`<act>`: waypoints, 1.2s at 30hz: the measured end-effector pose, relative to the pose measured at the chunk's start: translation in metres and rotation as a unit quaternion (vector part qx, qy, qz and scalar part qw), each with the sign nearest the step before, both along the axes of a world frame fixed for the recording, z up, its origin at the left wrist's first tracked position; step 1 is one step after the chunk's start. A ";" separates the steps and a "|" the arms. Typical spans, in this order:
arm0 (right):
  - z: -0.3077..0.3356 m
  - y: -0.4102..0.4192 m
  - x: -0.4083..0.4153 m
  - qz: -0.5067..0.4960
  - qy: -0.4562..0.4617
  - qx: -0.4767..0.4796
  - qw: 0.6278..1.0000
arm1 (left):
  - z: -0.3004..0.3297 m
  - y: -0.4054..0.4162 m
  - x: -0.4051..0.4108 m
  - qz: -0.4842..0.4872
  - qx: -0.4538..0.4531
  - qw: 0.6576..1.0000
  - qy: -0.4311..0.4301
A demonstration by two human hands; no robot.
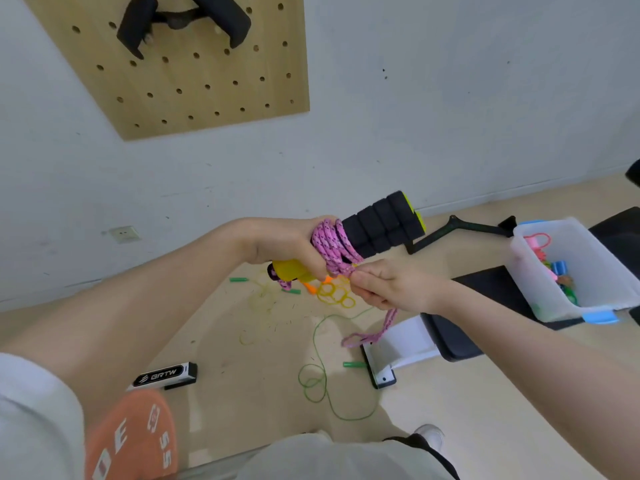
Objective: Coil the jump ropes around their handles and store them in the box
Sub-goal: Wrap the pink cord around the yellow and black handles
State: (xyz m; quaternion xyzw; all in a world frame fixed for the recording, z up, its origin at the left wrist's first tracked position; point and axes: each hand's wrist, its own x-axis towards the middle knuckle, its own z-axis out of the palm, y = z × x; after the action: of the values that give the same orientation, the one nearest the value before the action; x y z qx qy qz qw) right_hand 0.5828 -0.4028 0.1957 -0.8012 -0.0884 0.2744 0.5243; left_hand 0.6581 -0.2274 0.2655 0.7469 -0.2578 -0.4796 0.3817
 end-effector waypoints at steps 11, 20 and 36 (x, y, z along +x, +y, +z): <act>0.043 -0.012 0.027 0.001 -0.153 -0.256 0.955 | -0.037 -0.028 -0.025 -0.251 0.328 0.813 -0.411; 0.030 0.017 0.013 -0.036 -0.196 -0.283 0.938 | -0.059 -0.004 0.009 0.127 0.188 0.947 -0.225; -0.009 -0.028 0.017 -0.065 0.198 -0.023 0.978 | -0.012 -0.006 -0.012 -0.112 0.085 0.989 -0.040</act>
State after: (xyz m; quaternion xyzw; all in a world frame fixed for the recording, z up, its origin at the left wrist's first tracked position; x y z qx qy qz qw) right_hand 0.5998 -0.4309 0.1863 -0.7472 0.0752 0.3948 0.5294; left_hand 0.6461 -0.2332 0.2539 0.7614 -0.3132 -0.5097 0.2498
